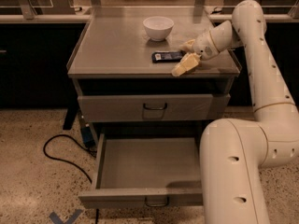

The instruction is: Place rxbar blueberry into middle drawer

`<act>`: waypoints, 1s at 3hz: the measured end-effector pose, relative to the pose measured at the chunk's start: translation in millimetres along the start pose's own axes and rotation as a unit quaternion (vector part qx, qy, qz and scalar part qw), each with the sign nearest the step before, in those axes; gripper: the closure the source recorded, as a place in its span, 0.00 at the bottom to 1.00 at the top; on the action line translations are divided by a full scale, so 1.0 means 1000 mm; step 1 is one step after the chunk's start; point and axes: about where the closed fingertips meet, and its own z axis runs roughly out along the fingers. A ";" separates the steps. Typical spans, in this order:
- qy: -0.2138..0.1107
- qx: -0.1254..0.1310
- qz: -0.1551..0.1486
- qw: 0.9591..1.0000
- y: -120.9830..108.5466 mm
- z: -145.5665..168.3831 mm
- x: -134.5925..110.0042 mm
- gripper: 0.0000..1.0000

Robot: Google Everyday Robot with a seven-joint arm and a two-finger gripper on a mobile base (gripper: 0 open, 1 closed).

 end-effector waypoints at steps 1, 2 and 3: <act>0.000 0.000 0.000 1.000 0.000 0.000 0.000 0.60; 0.000 0.000 0.000 1.000 0.000 0.000 0.000 0.36; 0.000 0.000 0.000 1.000 0.000 0.000 0.000 0.12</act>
Offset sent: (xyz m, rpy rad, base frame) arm 0.0000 0.0000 0.0000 0.0000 0.0000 0.0000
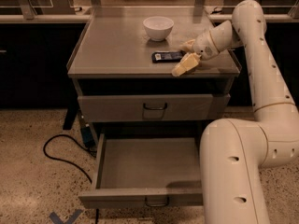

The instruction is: Place rxbar blueberry into middle drawer

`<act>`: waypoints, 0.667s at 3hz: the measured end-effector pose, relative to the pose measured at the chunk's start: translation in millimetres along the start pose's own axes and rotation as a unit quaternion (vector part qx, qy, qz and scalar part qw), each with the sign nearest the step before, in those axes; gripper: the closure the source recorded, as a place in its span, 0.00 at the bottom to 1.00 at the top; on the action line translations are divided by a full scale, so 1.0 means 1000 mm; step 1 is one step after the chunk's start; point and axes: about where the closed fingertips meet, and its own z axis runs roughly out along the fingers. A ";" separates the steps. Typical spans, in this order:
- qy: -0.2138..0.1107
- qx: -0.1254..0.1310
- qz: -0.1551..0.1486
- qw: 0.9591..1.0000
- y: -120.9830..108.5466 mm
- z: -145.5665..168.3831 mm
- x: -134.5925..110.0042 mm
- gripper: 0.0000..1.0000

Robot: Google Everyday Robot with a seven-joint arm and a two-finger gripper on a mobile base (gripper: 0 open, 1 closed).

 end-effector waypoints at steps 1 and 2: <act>0.000 0.000 0.000 1.000 0.000 0.000 0.000 0.00; 0.000 0.000 0.000 1.000 0.000 0.000 0.000 0.00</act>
Offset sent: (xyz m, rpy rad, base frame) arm 0.0000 0.0000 0.0000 0.0000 0.0000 0.0000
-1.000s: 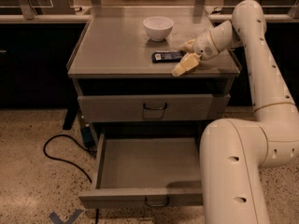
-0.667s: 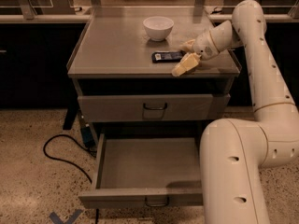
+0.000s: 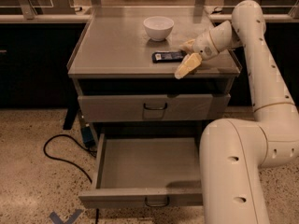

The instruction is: Place rxbar blueberry into middle drawer

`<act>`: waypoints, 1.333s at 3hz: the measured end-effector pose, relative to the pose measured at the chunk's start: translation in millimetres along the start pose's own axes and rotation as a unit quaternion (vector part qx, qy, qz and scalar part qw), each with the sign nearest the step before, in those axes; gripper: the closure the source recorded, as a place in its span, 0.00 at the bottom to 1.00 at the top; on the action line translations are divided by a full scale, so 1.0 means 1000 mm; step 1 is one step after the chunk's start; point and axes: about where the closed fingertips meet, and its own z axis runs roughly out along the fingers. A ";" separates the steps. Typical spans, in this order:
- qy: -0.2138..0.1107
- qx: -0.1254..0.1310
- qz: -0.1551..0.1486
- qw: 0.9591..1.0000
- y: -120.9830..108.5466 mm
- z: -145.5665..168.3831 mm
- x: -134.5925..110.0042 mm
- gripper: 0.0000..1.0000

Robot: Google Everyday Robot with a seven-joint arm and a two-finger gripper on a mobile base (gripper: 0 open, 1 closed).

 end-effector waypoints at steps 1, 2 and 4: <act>-0.032 -0.013 -0.012 0.999 0.002 0.010 -0.010 0.00; -0.126 -0.033 -0.051 0.990 0.006 0.021 -0.032 0.00; -0.142 -0.034 -0.054 0.988 0.005 0.025 -0.040 0.00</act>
Offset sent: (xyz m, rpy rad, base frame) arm 0.0523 0.0267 0.0598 0.5207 -0.2166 0.2733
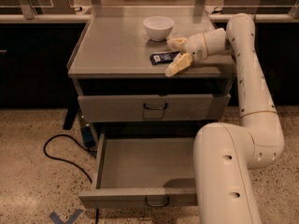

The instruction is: Place rxbar blueberry into middle drawer

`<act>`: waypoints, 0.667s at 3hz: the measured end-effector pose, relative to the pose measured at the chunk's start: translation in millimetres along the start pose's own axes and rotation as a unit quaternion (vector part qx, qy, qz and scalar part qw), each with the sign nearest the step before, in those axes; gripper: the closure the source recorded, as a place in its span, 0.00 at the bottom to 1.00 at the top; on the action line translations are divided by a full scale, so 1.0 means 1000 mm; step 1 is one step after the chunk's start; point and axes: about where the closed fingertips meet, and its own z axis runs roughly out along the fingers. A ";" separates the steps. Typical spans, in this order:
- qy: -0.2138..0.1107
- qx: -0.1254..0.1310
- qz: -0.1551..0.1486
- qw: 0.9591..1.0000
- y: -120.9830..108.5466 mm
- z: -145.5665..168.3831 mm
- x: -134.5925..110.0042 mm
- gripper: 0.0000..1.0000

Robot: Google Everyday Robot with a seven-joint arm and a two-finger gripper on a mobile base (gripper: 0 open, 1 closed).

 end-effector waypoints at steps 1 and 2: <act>0.000 0.000 0.000 1.000 0.000 0.000 0.000 0.19; 0.000 0.000 0.000 1.000 0.000 0.000 0.000 0.42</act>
Offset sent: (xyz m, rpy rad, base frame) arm 0.0000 0.0000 0.0000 0.0000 0.0000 0.0000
